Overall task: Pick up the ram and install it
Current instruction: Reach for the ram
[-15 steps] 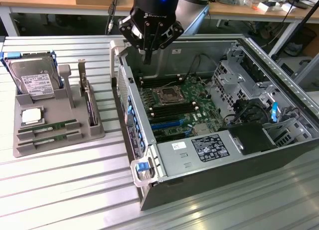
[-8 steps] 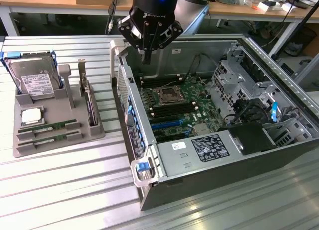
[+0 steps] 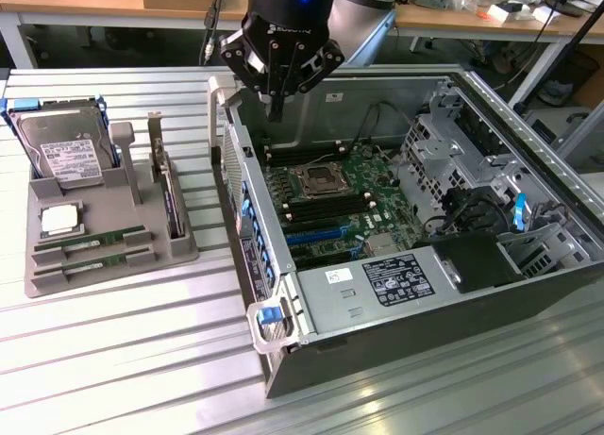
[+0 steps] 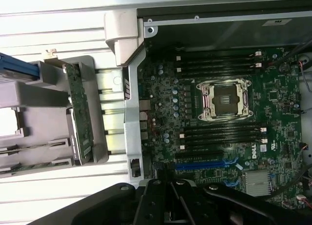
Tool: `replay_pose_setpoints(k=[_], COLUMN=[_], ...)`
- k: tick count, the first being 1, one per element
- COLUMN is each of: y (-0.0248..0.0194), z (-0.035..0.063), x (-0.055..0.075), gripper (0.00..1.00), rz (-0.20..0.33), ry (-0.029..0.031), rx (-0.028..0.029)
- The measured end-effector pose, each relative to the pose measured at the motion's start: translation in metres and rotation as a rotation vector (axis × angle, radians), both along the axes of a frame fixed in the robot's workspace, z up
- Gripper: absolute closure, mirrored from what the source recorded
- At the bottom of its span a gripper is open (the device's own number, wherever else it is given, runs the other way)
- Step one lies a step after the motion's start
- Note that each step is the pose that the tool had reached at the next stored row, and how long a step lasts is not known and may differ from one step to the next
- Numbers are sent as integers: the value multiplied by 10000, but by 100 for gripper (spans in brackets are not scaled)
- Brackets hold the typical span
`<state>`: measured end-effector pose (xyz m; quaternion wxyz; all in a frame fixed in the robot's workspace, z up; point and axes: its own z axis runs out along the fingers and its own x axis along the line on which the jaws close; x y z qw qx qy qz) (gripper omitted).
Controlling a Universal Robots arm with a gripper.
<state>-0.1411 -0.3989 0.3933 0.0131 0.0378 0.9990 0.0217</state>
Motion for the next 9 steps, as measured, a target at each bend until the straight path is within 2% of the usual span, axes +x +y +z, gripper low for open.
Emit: replay_pose_setpoints(k=[9], y=[0], z=[0], x=[-42], gripper=[90], rz=[0], ry=[0], rx=[0])
